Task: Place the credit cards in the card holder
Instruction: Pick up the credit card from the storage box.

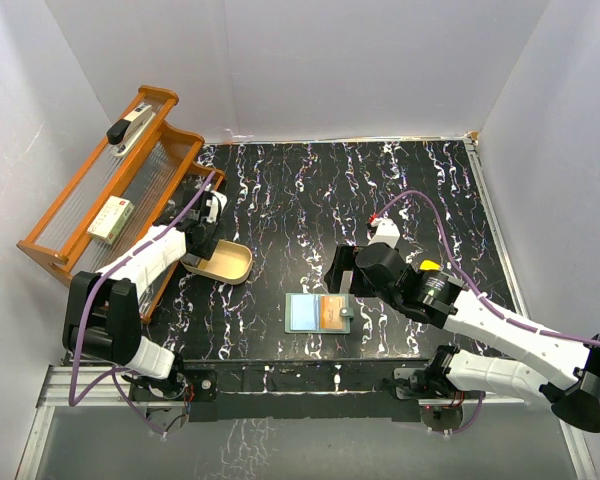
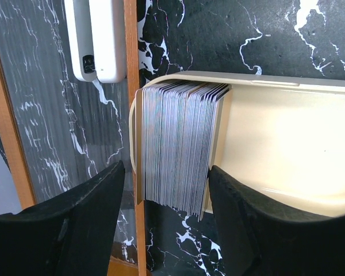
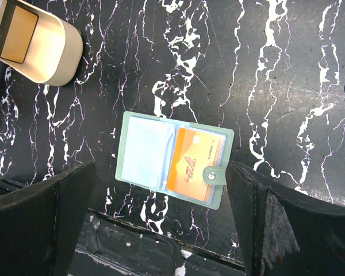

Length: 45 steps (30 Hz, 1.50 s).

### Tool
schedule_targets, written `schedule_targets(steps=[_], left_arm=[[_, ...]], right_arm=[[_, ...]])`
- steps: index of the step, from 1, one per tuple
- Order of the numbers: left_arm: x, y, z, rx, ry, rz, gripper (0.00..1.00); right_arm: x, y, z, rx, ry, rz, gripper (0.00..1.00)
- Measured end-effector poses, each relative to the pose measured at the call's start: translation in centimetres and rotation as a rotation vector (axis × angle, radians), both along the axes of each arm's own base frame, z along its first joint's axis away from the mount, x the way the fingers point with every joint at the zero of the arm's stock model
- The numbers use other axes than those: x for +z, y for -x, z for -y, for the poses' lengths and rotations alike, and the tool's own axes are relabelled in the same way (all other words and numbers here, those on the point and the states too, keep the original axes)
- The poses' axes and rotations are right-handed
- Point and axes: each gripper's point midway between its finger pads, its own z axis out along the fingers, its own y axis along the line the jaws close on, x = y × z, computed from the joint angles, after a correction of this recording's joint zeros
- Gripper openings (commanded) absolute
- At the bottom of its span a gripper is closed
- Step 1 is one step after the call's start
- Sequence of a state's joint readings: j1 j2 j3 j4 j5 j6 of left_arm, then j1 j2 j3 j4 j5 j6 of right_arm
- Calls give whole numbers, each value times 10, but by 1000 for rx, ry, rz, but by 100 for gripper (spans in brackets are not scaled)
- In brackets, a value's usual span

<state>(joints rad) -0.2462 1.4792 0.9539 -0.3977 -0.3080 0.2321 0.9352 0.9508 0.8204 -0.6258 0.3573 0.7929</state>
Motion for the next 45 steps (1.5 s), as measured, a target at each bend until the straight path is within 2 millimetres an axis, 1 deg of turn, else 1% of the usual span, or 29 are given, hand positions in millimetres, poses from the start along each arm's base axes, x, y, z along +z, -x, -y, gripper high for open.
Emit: schedule_targets(steps=[9,14,21,24,30,36,41,45], left_arm=[[3,-1,2,-16,1,9,59],[4,1,2,-12,1,1,54],[21,-6,14,-37,59,22,54],[22,-5,18,-56,83,28,58],[8,5,16,-78,66,0,66],[-11,10,5,-67,9,-35,66],[-9,5,-4,-47,-44,-17,65],[-8,5,-5,-47,-58,-14,64]], right_arm=[[0,0,0,0,-1,0,95],[0,0,0,0,-1,1,95],[1,0,0,-1,-2,2,95],[1,0,0,-1,-2,2,95],[-3,1,1,0,5,-2,95],[-3,1,3,-4,7,1,95],[2,1,5,-9,-6,16,95],[5,1,5,-11,-14,24,95]])
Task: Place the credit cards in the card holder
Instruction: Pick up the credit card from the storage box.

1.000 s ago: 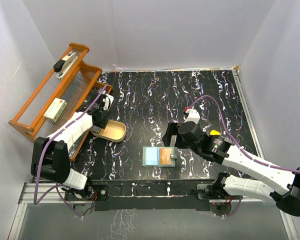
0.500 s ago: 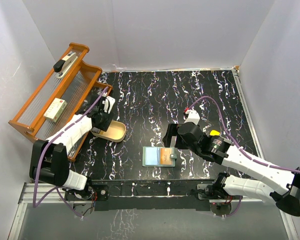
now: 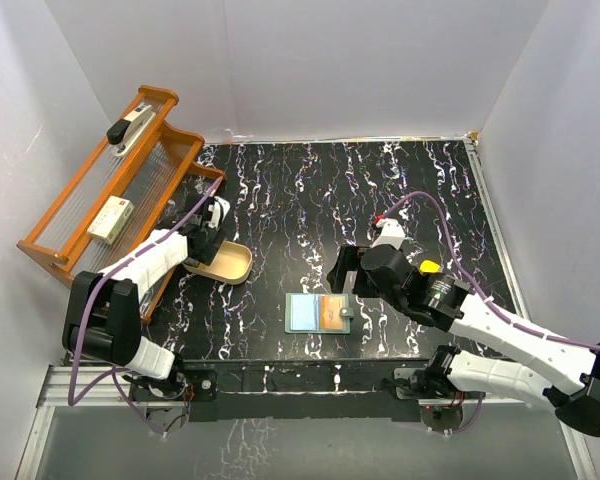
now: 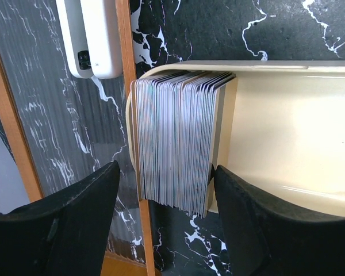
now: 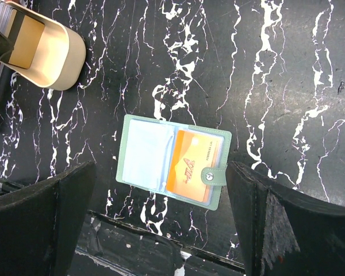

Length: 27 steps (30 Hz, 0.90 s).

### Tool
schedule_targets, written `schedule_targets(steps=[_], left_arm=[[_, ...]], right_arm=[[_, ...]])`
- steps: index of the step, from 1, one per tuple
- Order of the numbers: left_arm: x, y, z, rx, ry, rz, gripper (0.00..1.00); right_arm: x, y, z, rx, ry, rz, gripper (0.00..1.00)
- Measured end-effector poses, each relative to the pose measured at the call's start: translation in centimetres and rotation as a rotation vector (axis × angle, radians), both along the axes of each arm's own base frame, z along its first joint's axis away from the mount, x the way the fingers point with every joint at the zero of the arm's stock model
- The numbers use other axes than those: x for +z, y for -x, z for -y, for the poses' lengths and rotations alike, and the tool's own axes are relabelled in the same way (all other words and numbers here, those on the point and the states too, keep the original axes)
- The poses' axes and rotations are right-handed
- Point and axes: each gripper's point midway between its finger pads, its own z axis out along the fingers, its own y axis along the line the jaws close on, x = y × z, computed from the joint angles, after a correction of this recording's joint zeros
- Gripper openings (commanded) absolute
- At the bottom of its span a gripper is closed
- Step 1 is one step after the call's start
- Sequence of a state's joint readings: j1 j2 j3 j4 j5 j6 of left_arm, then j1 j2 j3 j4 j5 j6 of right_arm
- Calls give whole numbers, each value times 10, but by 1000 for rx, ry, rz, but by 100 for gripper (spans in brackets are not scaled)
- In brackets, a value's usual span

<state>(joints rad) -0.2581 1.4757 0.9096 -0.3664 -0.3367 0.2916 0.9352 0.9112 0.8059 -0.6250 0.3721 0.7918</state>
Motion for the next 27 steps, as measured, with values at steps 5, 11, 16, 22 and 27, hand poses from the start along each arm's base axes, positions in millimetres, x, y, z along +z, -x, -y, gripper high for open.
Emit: schedule_targets(steps=[5,11,16,22,27], left_arm=[[3,-2,1,-4,-2,4,63],[11,-6,2,-5,4,21,60],[18,-7,4,-12,14,33,59],[17,-7,14,-29,72,27,68],[14,-4,13,-25,72,20,71]], right_arm=[[0,0,0,0,0,1,95],[0,0,0,0,-1,0,95],[0,0,0,0,0,0,95],[0,0,0,0,0,0,95],[0,0,0,0,0,0,95]])
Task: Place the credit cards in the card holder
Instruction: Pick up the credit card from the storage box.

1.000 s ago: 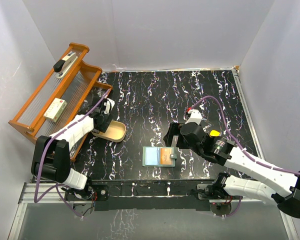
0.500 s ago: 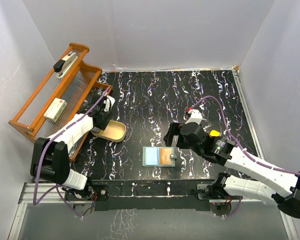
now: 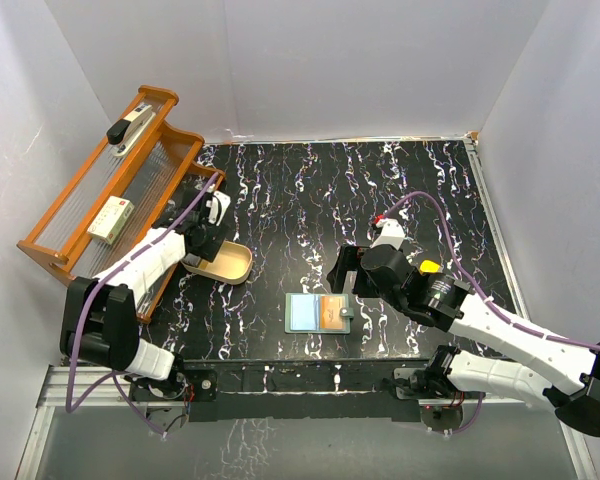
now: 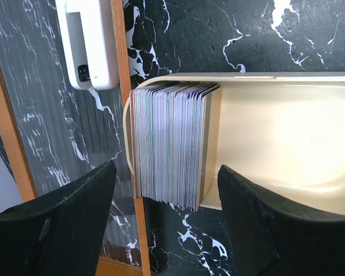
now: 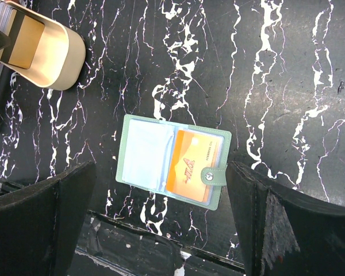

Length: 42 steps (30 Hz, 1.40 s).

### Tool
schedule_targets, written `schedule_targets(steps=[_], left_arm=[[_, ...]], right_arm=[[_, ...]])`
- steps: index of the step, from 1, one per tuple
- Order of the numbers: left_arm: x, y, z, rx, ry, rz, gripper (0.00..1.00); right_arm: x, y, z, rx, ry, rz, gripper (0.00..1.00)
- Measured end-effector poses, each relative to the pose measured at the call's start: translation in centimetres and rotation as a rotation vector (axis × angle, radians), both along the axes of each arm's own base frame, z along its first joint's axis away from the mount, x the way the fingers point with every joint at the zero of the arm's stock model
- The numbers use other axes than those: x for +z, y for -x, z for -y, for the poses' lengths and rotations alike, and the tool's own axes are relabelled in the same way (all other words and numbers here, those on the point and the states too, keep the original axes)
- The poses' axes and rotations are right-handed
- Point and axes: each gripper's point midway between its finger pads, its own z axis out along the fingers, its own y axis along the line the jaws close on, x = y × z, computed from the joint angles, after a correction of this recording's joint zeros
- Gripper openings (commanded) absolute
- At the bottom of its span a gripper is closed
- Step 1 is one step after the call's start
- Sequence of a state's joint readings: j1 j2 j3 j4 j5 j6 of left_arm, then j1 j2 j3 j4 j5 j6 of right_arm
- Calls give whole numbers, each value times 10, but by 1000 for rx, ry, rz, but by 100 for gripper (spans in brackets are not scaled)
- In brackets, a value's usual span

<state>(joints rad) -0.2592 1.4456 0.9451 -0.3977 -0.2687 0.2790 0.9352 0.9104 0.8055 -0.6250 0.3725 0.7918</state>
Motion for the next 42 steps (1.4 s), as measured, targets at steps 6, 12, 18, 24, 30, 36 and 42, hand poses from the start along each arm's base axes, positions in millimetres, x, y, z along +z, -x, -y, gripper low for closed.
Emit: schedule_targets(steps=[6,12,18,24,30,36,42], left_arm=[[-13,1,-6,13,-35,-28,72],[-28,3,-10,-6,-67,-61,67],[-26,0,-9,-14,-52,-58,63],[-26,-2,-11,-7,-8,-65,59],[-23,-2,-10,-2,23,-75,57],[-13,-7,-9,1,34,-71,56],[-12,-7,-8,-2,39,-72,51]], right_arm=[[0,0,0,-2,2,1,96],[5,-1,4,-14,-6,19,96],[10,-1,6,-21,-18,34,96],[10,-1,7,-23,-17,36,96],[10,-1,7,-24,-15,35,96],[11,-2,8,-26,-15,38,96],[11,-1,8,-26,-17,39,96]])
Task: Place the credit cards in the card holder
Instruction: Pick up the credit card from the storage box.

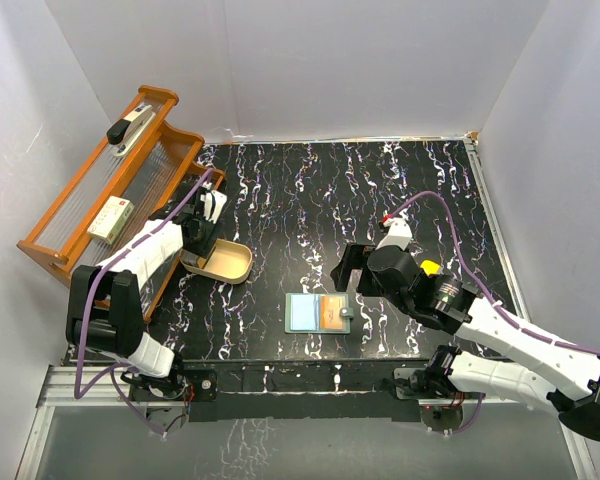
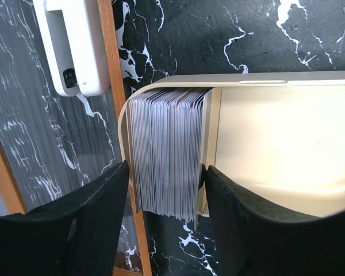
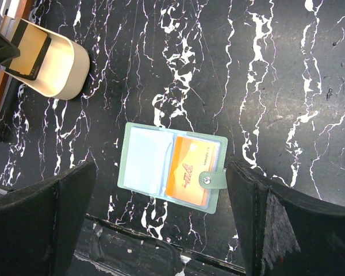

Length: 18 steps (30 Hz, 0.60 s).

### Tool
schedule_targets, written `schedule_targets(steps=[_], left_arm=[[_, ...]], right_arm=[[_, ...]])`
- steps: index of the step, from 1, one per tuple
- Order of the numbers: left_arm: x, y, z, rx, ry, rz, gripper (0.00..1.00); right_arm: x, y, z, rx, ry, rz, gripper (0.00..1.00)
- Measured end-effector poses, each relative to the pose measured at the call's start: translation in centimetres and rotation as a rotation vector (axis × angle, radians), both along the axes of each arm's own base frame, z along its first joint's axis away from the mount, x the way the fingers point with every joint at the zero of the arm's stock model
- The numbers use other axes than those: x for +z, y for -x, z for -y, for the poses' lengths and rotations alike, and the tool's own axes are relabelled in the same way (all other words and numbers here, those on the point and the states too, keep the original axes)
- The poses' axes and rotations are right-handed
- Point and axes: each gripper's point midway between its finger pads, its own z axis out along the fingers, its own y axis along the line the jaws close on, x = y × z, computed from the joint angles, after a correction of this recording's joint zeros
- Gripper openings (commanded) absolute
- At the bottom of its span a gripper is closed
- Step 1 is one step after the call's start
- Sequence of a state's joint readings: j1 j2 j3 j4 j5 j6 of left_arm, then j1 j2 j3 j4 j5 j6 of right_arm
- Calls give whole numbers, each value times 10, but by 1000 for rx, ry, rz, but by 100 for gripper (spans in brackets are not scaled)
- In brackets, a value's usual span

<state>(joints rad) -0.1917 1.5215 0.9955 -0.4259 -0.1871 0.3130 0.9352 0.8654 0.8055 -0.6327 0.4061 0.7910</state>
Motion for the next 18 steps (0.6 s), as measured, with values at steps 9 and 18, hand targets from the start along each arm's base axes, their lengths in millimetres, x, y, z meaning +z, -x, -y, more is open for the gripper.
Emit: schedule_targets(steps=[9,18], left_arm=[[-1,1,2,-2,10,-3,41],[0,1,2,3,13,-4,47]], right_arm=[[0,0,0,0,0,0,96],[-2,0,0,0,4,-4,96]])
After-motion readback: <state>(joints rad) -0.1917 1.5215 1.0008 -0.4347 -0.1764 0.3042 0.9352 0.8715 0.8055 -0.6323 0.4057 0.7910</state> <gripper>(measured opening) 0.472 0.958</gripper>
